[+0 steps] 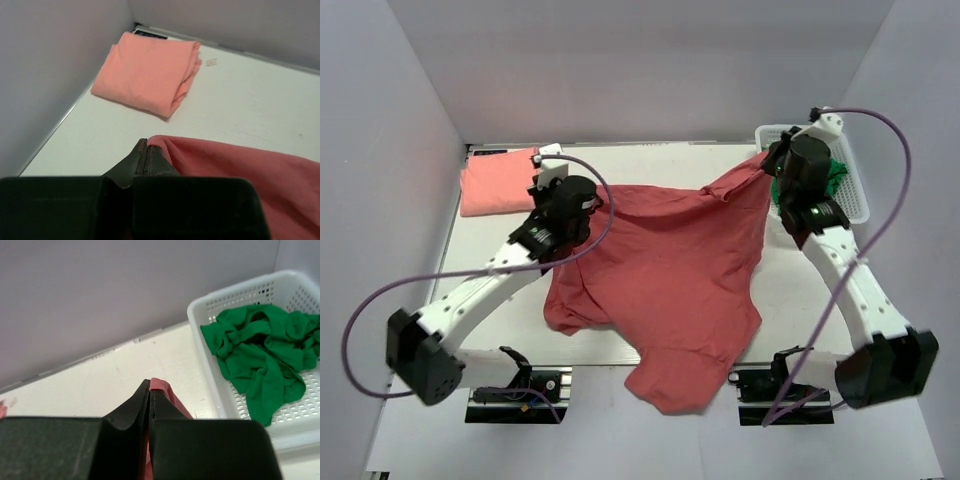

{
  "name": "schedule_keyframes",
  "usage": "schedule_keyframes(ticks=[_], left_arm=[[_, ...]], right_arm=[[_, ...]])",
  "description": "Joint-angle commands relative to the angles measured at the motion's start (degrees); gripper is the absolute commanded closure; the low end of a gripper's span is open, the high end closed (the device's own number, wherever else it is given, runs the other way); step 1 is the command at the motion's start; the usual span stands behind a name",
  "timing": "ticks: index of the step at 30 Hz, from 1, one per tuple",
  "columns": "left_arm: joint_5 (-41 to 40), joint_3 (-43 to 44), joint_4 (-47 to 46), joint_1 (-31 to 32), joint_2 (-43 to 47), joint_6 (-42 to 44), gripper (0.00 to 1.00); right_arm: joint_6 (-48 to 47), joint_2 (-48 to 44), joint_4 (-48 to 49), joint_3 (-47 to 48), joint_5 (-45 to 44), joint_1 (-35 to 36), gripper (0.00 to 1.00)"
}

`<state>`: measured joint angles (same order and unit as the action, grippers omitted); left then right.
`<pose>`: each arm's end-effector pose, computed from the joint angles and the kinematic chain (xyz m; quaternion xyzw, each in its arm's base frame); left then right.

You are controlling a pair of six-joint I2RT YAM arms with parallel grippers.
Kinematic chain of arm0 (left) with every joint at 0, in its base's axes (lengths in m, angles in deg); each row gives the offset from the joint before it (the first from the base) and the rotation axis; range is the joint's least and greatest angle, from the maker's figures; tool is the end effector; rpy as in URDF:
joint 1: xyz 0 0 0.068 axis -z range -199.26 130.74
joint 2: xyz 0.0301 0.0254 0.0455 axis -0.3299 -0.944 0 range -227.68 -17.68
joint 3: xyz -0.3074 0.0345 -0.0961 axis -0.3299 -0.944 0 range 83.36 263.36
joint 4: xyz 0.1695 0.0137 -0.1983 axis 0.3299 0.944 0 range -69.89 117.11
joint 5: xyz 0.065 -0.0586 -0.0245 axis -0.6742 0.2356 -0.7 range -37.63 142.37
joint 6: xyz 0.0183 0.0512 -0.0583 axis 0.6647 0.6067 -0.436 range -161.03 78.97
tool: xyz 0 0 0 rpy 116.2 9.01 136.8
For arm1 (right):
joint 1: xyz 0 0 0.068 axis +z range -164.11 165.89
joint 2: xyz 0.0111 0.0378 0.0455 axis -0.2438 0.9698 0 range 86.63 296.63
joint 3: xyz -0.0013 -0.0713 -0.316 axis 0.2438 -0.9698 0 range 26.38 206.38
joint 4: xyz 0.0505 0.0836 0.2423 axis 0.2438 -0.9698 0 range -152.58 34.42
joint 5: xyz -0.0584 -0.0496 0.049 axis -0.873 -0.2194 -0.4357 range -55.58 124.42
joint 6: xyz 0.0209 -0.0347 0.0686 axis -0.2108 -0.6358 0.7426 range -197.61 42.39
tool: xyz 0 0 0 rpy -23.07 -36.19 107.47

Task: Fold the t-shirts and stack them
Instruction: Flatten out the tshirt

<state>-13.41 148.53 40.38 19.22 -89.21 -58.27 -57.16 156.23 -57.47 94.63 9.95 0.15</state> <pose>0.2432 -0.1133 0.4004 -0.1486 0.7549 0.2025 0.6058 0.2901 0.0445 0.4567 0.1836 0.7014 0.0532 0.6866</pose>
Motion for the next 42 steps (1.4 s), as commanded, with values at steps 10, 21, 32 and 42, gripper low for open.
schedule_keyframes(ticks=[10, 21, 32, 42], left_arm=[[6.71, 11.71, -9.29, -14.39, -25.57, -0.17, 1.0], [20.5, 37.04, -7.27, -20.64, -48.97, 4.49, 0.0], [32.03, 26.27, 7.04, -20.64, -29.48, -4.2, 0.0], [48.53, -5.38, 23.29, -19.49, -1.01, -23.17, 0.0]], right_arm=[[-2.07, 30.9, 2.25, 24.95, -4.35, -0.29, 1.0], [-8.4, 62.76, -6.89, 61.46, -0.5, -0.29, 0.11], [-9.04, 40.01, -21.38, 41.3, 12.59, 1.82, 0.1], [-9.63, 15.04, -30.53, 3.68, 33.69, 13.23, 0.1]])
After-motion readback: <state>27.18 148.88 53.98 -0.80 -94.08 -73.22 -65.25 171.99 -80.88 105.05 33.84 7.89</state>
